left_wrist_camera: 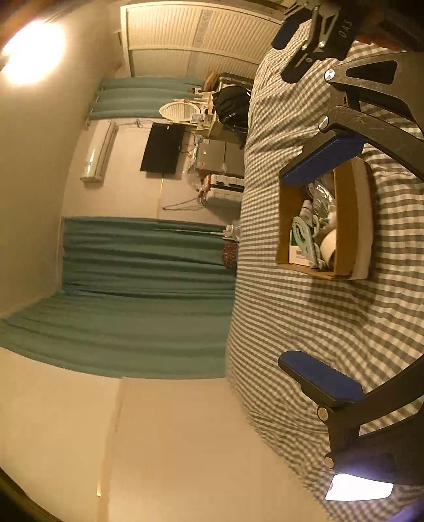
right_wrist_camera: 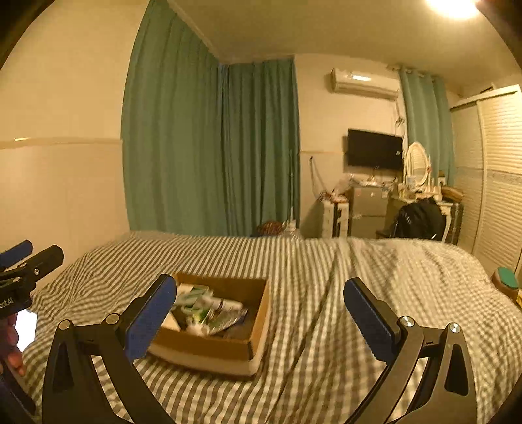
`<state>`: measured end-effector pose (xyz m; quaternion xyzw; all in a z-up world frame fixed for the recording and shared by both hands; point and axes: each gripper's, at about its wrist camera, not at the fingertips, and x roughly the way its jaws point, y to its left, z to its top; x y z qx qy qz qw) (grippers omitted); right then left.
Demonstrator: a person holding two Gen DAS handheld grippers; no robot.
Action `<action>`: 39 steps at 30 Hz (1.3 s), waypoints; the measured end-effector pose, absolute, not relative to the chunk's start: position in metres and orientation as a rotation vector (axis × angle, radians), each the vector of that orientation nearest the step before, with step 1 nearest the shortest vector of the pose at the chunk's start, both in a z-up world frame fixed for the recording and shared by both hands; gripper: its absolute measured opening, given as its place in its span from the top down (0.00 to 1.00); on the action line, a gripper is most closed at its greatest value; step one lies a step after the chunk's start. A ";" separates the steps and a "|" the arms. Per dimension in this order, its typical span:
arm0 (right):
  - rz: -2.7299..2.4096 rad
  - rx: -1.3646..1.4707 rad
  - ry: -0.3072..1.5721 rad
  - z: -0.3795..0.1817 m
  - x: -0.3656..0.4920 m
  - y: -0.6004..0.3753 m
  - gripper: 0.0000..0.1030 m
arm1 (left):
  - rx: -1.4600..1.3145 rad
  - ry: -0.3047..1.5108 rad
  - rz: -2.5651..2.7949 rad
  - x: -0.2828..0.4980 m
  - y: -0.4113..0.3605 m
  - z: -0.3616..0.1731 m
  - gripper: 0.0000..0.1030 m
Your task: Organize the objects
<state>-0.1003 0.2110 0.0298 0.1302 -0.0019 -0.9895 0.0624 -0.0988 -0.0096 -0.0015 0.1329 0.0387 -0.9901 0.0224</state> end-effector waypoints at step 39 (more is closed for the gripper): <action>-2.975 0.447 0.003 0.010 -0.102 0.196 0.00 | 0.463 0.039 -3.067 -0.096 -0.003 -0.007 0.00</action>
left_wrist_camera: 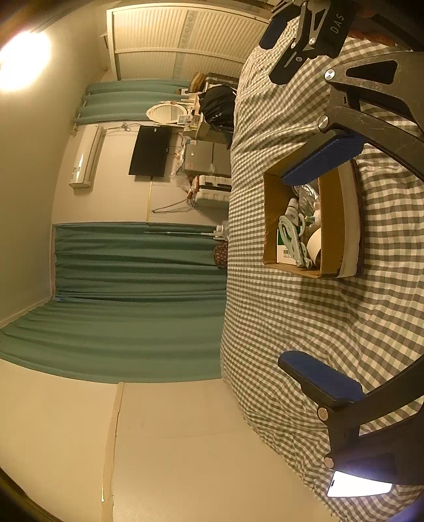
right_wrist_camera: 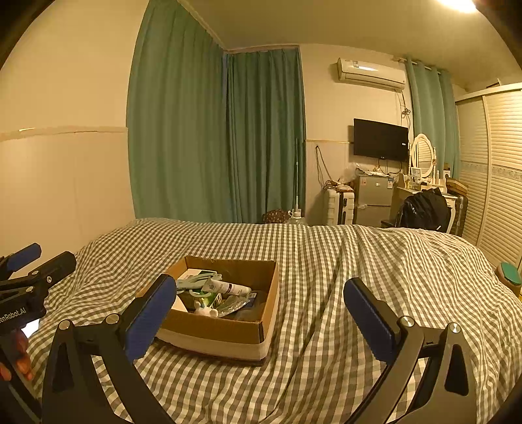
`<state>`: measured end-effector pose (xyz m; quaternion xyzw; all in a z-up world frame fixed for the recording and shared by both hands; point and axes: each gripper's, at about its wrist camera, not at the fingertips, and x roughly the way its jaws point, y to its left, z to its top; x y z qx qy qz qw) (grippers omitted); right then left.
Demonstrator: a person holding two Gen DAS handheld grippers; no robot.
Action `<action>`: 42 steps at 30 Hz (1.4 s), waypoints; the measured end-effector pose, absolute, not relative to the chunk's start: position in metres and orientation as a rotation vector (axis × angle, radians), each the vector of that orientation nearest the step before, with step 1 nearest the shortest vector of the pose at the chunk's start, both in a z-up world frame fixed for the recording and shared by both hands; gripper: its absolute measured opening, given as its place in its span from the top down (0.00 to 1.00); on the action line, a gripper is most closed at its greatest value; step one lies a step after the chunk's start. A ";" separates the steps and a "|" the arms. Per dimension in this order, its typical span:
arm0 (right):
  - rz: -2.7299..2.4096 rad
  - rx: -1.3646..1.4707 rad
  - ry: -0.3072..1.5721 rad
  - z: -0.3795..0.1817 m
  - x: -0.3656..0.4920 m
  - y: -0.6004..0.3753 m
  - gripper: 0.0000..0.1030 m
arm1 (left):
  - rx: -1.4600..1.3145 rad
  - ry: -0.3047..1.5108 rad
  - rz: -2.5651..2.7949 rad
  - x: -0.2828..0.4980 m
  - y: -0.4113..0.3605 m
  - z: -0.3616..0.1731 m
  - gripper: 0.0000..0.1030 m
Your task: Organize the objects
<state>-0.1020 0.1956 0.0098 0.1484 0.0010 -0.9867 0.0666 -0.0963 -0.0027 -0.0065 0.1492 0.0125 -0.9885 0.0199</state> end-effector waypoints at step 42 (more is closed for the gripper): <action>-2.973 0.505 -0.010 -0.002 -0.108 0.190 0.00 | 0.500 0.034 -3.047 -0.099 -0.003 -0.014 0.00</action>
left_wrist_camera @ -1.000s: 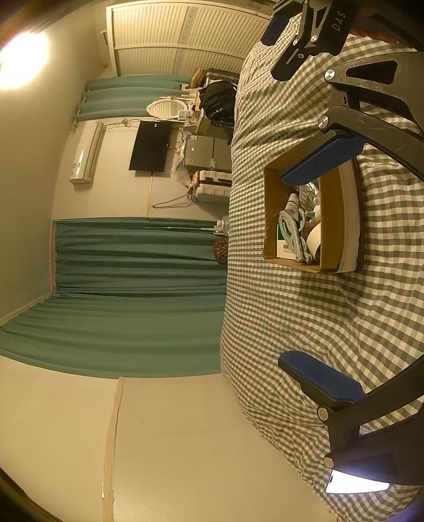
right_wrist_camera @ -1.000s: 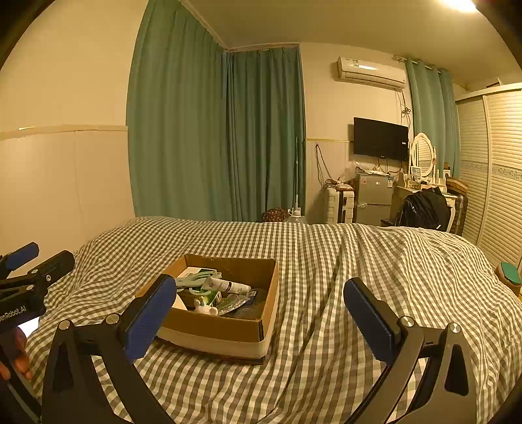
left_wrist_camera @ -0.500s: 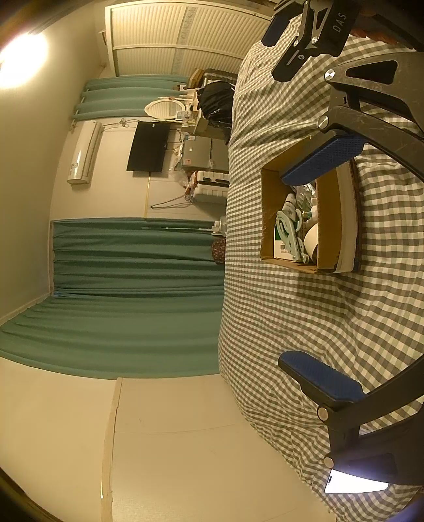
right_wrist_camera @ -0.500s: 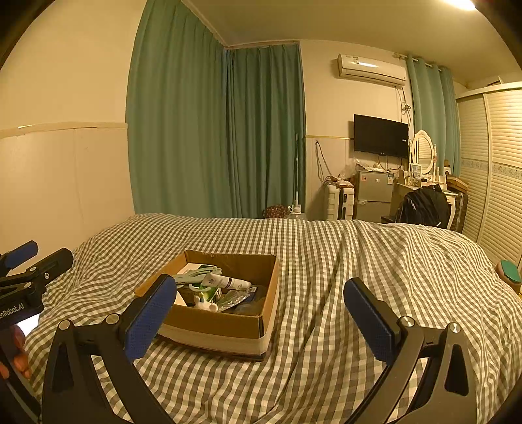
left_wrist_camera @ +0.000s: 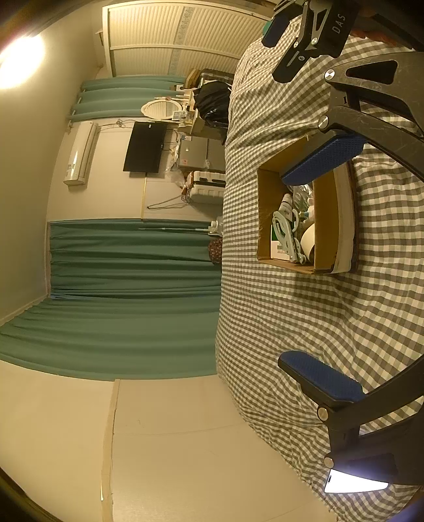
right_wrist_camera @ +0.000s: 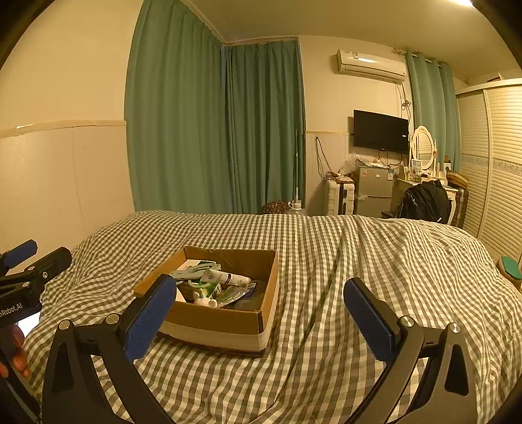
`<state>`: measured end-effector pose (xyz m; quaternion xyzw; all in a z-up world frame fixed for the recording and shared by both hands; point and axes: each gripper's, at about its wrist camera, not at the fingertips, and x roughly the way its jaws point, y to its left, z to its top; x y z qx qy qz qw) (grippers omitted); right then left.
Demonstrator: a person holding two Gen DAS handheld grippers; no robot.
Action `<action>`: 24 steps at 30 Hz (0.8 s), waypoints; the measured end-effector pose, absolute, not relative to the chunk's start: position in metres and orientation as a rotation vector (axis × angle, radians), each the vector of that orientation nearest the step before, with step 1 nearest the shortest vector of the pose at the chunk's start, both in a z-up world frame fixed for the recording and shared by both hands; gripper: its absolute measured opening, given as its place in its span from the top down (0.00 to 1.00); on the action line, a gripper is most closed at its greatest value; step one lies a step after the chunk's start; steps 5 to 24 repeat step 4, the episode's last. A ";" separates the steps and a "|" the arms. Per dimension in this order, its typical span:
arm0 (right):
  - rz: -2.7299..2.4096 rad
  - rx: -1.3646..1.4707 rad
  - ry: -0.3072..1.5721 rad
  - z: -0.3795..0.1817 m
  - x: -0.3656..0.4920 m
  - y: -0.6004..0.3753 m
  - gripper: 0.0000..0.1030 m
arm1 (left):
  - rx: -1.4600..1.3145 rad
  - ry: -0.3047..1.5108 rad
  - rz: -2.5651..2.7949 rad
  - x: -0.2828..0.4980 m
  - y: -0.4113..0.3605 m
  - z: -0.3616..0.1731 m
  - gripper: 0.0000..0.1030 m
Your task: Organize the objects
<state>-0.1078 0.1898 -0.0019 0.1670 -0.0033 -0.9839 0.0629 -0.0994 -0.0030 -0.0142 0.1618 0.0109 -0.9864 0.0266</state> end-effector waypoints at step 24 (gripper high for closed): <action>-2.974 0.510 -0.013 -0.002 -0.109 0.190 0.00 | 0.491 0.032 -3.050 -0.100 -0.003 -0.014 0.00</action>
